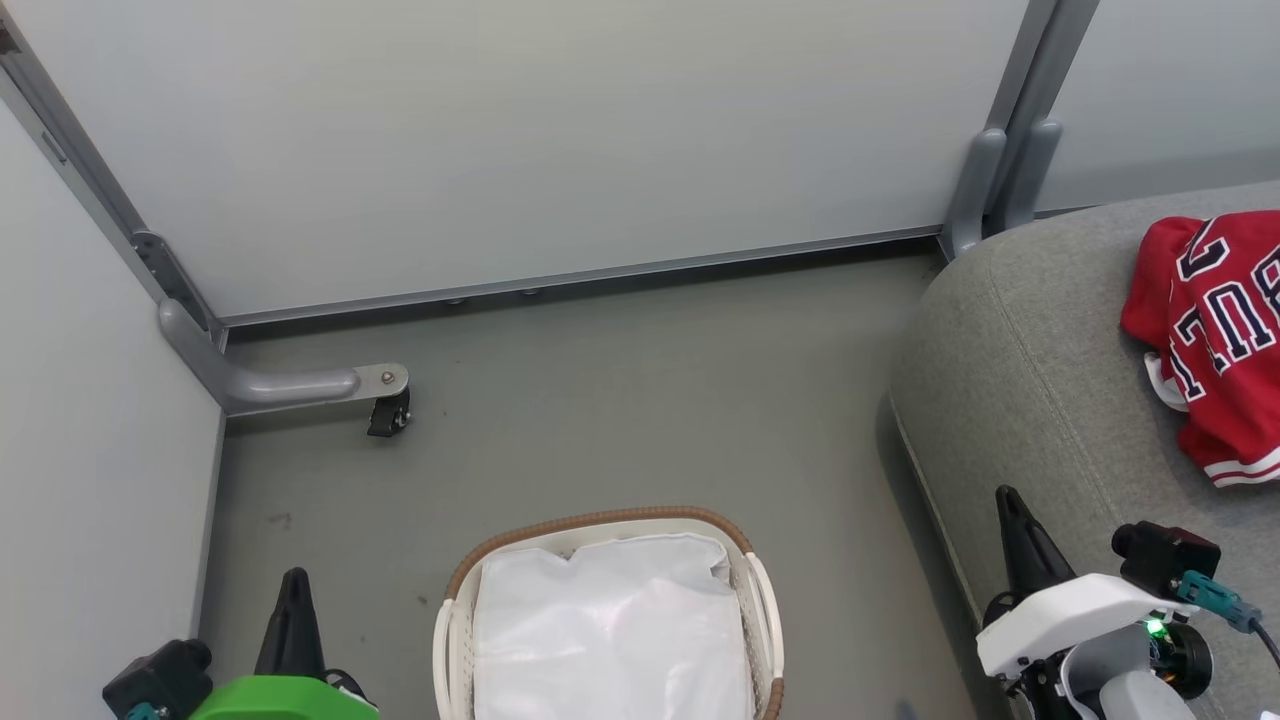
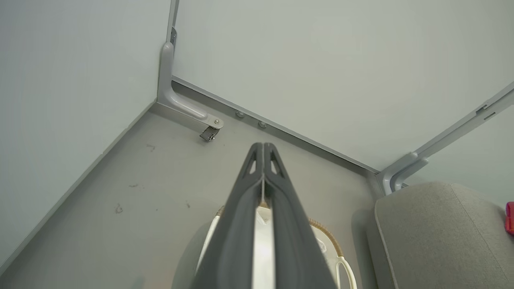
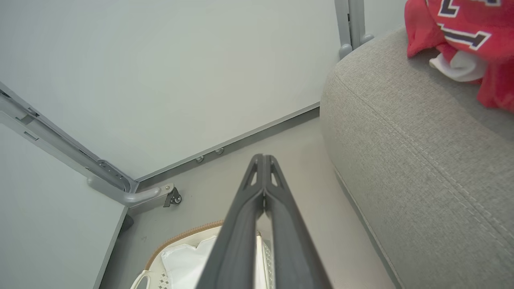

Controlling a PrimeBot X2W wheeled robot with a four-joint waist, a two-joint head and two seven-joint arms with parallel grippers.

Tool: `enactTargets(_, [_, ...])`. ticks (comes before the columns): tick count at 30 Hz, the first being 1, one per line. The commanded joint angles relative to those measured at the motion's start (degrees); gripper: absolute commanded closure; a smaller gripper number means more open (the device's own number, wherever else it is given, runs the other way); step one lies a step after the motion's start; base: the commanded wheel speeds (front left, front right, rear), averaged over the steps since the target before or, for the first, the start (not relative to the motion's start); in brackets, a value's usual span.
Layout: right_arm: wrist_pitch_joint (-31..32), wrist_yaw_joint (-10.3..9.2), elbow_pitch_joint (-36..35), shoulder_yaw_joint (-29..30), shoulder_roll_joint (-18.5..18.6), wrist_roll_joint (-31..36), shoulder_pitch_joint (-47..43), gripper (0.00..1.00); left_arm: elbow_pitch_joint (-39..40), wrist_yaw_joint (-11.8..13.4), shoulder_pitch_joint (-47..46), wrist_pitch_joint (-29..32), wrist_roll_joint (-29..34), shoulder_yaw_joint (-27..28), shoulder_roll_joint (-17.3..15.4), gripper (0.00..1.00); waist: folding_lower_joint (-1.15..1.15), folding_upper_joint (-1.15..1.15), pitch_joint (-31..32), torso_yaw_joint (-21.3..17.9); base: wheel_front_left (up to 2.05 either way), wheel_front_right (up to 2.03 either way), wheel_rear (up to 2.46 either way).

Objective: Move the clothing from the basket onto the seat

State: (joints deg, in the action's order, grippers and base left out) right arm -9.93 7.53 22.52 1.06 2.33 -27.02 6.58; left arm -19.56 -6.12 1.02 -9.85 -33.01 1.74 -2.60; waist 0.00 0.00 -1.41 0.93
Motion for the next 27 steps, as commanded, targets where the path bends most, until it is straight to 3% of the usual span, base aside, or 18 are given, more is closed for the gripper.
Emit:
enactTargets(1, [0.6,0.0,-1.3,0.3,0.3,-2.7,0.5,1.0,1.1,-0.4,-2.0,0.5,-2.4,0.3,-0.2,1.0,0.0,0.0,0.0,0.0,0.0,0.0,0.0])
enactTargets(27, [6.0,-0.02,-3.9,2.1,0.5,-24.2,0.2,1.0,2.7,-0.7,-4.0,5.9,-22.0,1.9,-0.3,1.0,0.0,0.0,0.3,-0.2,0.0,0.0,0.0])
